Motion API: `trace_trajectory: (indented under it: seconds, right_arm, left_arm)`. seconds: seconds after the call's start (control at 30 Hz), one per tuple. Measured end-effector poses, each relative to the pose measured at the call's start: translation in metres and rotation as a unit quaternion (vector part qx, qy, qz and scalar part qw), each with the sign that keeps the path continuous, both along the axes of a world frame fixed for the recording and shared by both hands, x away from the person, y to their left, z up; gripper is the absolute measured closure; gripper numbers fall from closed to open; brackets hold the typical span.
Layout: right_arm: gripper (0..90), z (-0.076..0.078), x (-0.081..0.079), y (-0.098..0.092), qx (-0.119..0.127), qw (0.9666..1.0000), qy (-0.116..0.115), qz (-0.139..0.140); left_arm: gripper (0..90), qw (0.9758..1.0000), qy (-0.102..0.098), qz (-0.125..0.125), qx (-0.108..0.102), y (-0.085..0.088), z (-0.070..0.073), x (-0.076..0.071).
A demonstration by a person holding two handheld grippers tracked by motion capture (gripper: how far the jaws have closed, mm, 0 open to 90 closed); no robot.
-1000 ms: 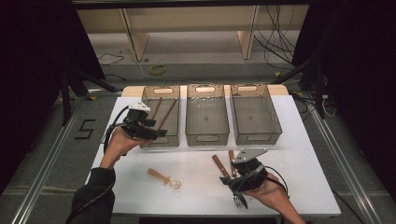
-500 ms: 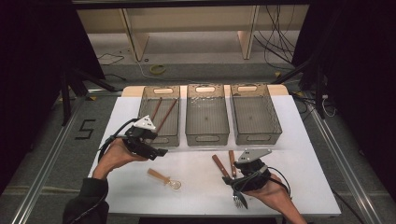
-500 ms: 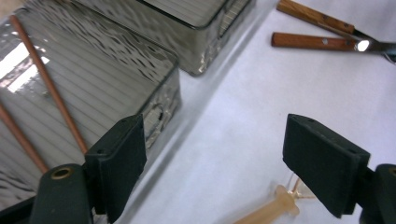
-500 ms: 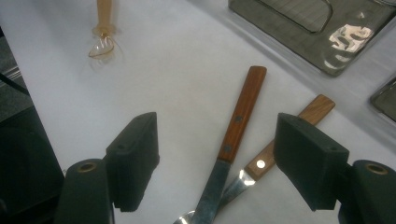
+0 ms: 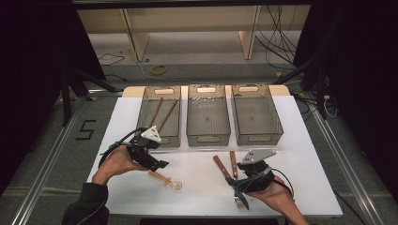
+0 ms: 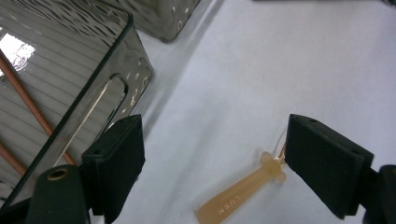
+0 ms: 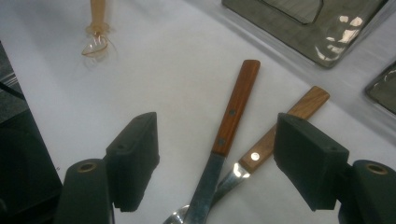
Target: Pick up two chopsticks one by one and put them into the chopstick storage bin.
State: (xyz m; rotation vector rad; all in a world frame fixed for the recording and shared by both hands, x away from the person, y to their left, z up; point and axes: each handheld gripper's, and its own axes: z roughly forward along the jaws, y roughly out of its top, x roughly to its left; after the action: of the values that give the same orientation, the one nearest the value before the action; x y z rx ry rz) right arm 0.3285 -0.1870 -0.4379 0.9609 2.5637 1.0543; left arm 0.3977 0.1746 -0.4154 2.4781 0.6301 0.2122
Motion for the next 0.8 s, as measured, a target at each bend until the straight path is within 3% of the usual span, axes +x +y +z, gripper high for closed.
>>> trace_trajectory:
  seconds: [0.2,0.4,0.67,0.8]
  right_arm:
    - [31.8,-0.001,0.002,-0.005,0.004,1.0000,0.002,-0.005]
    - [31.8,-0.002,0.003,-0.007,0.007,0.9999,0.004,-0.006]
    - [31.8,-0.002,0.004,-0.007,0.007,1.0000,0.003,-0.005]
    - [31.9,-0.001,0.003,-0.007,0.007,0.9999,0.002,-0.007]
  left_arm:
    - [19.1,0.9994,0.006,-0.020,0.028,-0.006,-0.004,-0.003]
    - [18.1,0.9983,0.010,-0.037,0.043,-0.009,-0.010,-0.007]
    - [17.7,0.9967,0.015,-0.042,0.068,-0.009,-0.017,-0.014]
    - [17.9,0.9937,0.018,-0.062,0.092,-0.011,-0.022,-0.015]
